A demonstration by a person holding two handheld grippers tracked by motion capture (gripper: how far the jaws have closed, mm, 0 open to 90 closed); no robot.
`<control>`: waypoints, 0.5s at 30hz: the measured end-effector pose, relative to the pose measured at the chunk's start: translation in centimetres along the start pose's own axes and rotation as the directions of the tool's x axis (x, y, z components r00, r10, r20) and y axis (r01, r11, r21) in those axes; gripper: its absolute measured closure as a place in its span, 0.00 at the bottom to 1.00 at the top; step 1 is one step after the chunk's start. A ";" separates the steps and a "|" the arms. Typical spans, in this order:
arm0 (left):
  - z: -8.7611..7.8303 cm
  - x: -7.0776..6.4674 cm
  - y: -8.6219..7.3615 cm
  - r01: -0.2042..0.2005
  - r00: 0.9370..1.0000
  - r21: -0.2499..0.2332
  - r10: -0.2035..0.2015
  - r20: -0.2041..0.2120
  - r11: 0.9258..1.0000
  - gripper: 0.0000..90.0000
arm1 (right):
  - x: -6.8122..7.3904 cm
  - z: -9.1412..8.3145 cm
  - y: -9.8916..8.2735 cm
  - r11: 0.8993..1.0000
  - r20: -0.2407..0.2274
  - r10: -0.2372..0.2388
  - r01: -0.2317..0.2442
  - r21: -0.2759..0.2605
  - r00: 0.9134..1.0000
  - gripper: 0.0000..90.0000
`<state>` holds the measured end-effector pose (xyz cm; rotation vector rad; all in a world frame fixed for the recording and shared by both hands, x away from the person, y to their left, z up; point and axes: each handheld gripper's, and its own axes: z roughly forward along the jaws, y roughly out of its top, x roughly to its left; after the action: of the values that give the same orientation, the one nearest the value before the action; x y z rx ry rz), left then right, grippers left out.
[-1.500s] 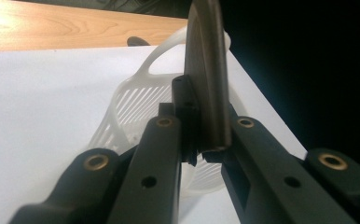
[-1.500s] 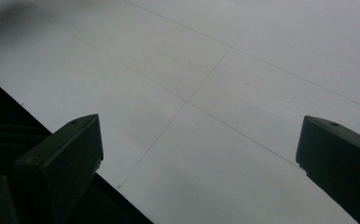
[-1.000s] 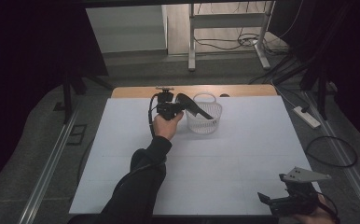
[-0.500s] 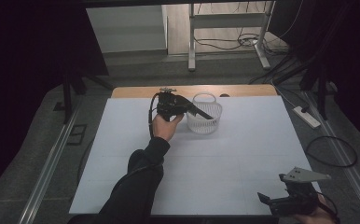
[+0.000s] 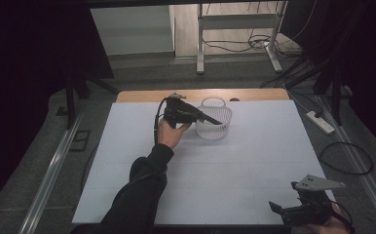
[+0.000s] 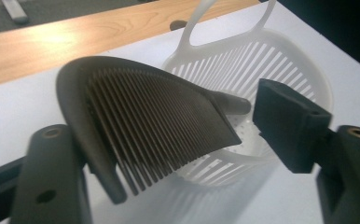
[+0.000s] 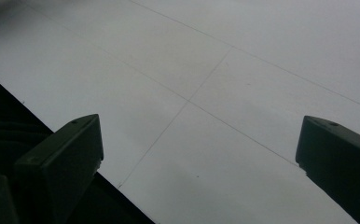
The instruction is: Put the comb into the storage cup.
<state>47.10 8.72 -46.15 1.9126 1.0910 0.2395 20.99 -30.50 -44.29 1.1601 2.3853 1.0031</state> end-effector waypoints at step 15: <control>-0.7 0.0 0.0 -0.049 0.999 0.027 0.050 -0.010 0.998 0.08 | 0.1 0.0 0.0 1.000 -0.002 -0.004 0.004 -0.002 1.000 0.01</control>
<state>46.68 9.15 -45.74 1.9656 1.0591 0.2641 20.95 -30.47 -44.28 1.1532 2.3874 1.0051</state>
